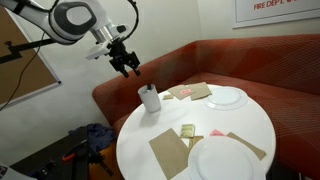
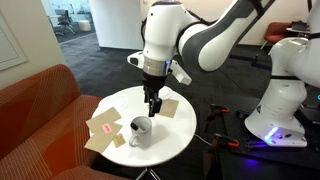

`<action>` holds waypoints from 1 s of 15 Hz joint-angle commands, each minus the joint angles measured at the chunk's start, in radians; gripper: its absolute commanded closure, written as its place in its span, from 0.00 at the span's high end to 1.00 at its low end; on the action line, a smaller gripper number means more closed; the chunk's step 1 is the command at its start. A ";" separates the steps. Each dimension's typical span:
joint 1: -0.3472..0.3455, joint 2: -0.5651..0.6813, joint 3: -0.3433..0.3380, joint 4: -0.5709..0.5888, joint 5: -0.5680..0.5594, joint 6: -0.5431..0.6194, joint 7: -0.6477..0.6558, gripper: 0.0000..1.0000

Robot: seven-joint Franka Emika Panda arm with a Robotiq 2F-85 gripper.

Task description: Remove the marker from the mug cup and place it on the table

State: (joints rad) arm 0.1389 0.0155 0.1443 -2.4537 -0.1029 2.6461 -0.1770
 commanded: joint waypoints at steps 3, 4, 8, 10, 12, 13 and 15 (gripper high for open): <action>0.000 0.104 0.005 0.084 0.008 -0.015 -0.037 0.79; -0.001 0.120 0.005 0.096 0.007 -0.018 -0.036 0.75; -0.006 0.178 0.010 0.140 0.018 -0.026 -0.042 0.69; -0.007 0.201 0.013 0.159 0.023 -0.027 -0.044 0.63; -0.008 0.221 0.015 0.174 0.023 -0.031 -0.042 0.58; -0.009 0.230 0.015 0.179 0.024 -0.031 -0.042 0.59; -0.010 0.243 0.015 0.184 0.023 -0.031 -0.039 0.56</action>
State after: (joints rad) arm 0.1401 0.2358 0.1475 -2.3013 -0.0985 2.6440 -0.1916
